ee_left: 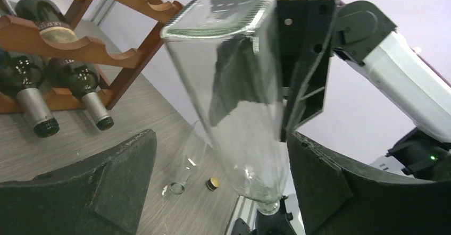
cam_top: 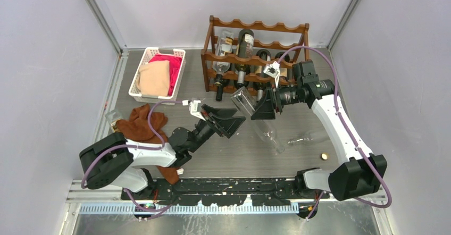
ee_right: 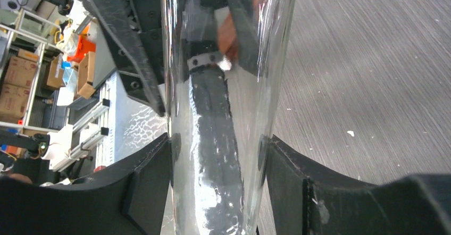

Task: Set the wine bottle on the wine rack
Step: Pick up the wine bottle from the corner of the board.

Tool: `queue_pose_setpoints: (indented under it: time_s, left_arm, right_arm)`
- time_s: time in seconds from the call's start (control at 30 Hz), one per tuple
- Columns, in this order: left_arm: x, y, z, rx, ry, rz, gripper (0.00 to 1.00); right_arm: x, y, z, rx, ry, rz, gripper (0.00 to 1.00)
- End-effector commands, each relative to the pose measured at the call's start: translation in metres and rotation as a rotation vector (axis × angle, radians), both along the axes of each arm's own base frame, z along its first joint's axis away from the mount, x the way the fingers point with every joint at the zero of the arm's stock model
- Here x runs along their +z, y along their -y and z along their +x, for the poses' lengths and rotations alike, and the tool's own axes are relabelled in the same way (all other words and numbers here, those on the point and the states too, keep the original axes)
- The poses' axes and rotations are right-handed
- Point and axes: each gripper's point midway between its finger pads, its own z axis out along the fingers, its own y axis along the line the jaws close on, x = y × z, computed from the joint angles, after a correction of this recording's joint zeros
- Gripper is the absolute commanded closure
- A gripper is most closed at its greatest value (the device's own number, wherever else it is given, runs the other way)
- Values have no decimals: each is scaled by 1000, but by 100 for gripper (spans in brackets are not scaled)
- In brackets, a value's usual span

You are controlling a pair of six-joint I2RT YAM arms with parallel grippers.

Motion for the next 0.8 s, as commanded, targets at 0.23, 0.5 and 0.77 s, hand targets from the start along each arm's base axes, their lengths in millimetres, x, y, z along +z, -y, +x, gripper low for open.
queue_pose_setpoints:
  time_s: [0.23,0.5,0.77]
  left_arm:
    - [60,12,-2,-39,109,-129,8]
    - [68,16,-2,-110,132,-137,9]
    - [88,10,3,-127,162,-172,8]
  right_arm:
    - [40,-10,-24,98,110,110,99]
    - [51,-14,-38,148,142,132,99]
    - [55,-18,-42,170,140,136,99]
